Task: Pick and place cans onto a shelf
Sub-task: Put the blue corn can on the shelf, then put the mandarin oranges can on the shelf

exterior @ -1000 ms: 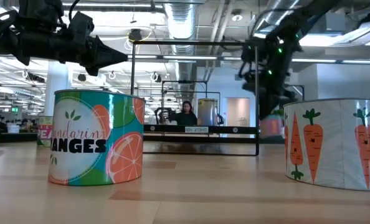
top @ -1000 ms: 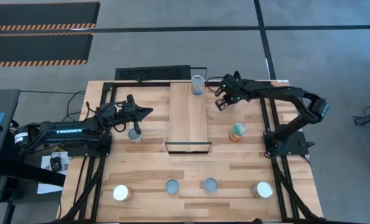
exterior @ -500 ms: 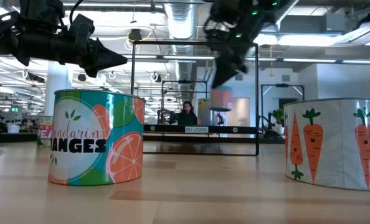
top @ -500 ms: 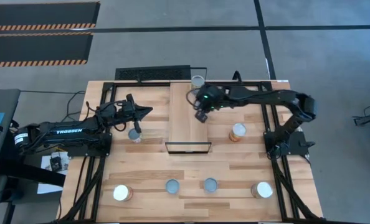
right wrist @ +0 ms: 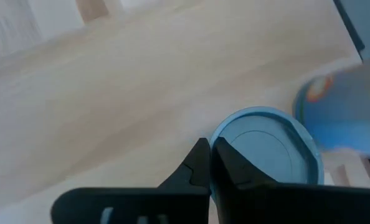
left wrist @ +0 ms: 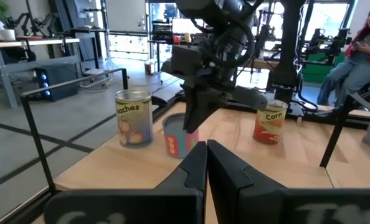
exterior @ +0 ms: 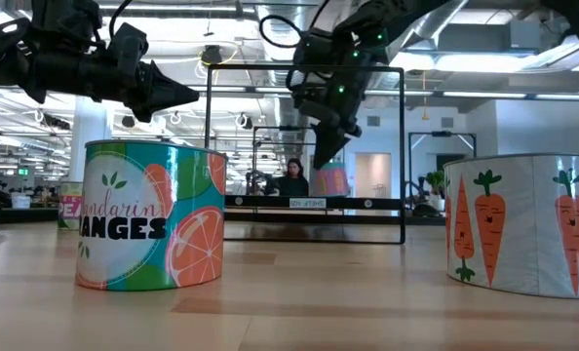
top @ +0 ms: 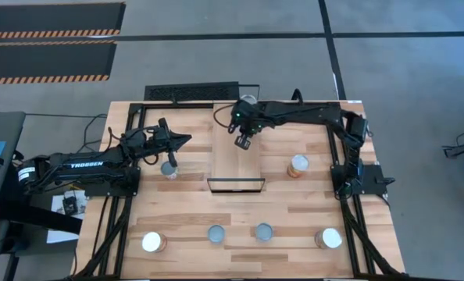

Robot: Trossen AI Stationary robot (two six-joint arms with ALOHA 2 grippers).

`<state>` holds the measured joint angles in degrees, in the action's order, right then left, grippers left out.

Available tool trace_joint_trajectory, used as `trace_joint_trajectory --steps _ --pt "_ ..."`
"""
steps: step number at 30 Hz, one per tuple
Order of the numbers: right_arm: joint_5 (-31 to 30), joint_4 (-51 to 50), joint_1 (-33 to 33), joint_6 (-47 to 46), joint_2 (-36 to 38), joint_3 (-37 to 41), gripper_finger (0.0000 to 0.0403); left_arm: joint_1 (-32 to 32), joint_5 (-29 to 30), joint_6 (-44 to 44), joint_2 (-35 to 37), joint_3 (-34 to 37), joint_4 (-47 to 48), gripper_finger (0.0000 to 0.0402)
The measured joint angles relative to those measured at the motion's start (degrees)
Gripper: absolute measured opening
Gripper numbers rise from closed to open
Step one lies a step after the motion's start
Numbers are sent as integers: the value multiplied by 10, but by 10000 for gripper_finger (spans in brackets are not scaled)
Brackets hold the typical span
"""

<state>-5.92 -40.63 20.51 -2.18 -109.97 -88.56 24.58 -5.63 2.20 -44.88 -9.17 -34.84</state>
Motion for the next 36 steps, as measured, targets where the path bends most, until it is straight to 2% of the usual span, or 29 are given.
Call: trace_joint_trajectory --steps 6,27,31,36 --pt "-1 2 7 -11 0 0 25 0 1 0 0 0 1 0" --pt "-5 4 12 -22 15 1 119 0 4 0 0 0 9 0" --pt "-46 -6 -7 -4 63 0 105 0 4 0 0 0 10 0" --pt "-85 -48 -64 4 133 0 49 0 2 0 0 0 13 0"
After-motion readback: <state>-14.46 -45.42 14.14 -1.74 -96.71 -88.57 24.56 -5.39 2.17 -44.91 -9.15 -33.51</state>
